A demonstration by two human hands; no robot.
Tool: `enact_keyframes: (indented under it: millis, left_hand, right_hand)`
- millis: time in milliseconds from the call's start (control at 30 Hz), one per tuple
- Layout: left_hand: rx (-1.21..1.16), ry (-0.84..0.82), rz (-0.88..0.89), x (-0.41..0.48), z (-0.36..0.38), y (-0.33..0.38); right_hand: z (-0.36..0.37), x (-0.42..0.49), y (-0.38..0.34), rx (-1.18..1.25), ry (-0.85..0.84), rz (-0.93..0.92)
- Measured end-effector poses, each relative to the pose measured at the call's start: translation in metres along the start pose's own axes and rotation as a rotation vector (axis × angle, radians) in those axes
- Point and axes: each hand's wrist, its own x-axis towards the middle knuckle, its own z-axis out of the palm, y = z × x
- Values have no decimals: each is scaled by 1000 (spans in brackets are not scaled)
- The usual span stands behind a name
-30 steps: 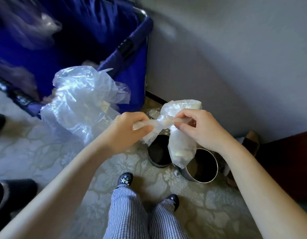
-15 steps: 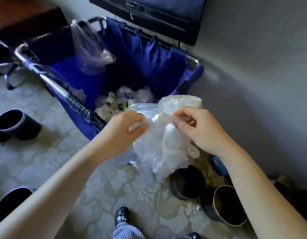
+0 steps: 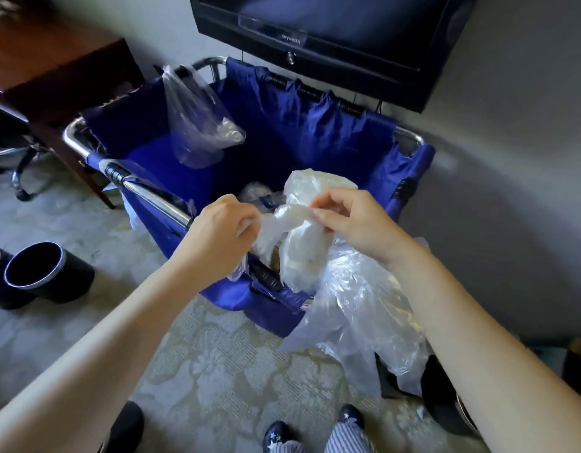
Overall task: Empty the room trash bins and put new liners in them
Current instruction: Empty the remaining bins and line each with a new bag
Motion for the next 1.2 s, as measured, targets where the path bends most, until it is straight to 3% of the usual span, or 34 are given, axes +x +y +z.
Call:
enact_keyframes:
  millis: [267, 700, 900, 1033, 1200]
  left_hand:
    - [-68, 25, -231, 60, 26, -44]
    - [-22, -344, -503, 145, 92, -101]
    - [50, -522, -530, 146, 118, -123]
    - [164, -601, -460, 140, 123, -140]
    - [315, -733, -438, 138, 122, -164]
  right_hand:
    - [34, 78, 38, -30, -27, 205]
    - [76, 176, 129, 253, -243, 668]
    - [104, 178, 151, 354, -419, 835]
    - [127, 182, 156, 483, -454, 939]
    - [158, 193, 162, 378, -426, 935]
